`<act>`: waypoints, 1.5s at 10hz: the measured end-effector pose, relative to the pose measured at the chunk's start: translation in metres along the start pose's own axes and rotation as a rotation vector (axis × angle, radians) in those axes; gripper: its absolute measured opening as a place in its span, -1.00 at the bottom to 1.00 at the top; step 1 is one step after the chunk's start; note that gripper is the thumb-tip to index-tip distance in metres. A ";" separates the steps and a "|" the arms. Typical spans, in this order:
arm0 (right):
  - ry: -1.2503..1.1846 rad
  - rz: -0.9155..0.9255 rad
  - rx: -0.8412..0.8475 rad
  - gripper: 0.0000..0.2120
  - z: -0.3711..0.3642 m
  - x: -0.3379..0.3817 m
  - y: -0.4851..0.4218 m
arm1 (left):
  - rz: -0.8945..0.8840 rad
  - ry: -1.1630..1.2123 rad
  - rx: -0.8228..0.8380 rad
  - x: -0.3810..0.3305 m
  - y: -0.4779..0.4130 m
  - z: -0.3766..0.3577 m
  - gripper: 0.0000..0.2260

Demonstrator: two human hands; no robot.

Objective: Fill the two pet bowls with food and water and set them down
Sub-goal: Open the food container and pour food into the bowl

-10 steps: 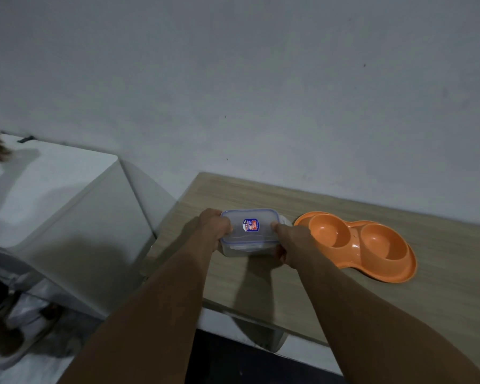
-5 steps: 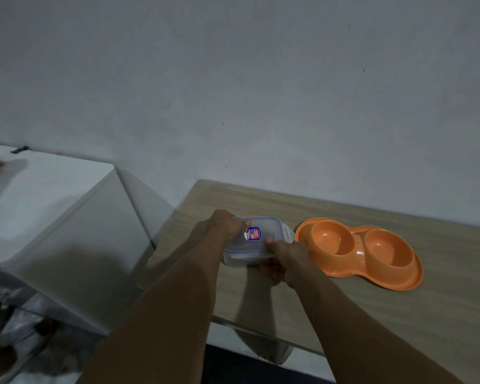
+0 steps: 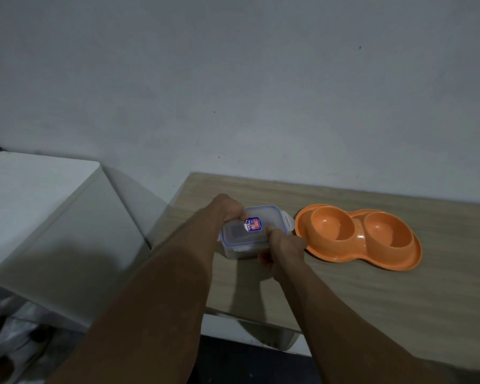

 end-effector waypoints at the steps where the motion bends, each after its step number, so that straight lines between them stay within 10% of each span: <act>1: -0.006 -0.035 -0.008 -0.43 -0.001 -0.005 -0.001 | -0.036 0.000 -0.014 -0.001 0.002 0.005 -0.62; 11: -0.071 0.100 -0.015 -0.40 0.003 -0.015 -0.018 | -0.074 -0.298 0.321 -0.018 -0.016 -0.015 -0.66; 15: -0.043 0.142 -0.023 -0.41 -0.002 -0.007 -0.005 | -0.144 -0.372 -0.075 -0.033 -0.017 0.012 -0.43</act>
Point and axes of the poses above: each hand's wrist, its own y-axis away from the middle knuckle, its own z-axis out of the back of the hand, x = y × z, the point moved 9 cm from there along -y, towards the middle knuckle, and after that the axes turned 9 degrees about -y, right-handed, at the moved point
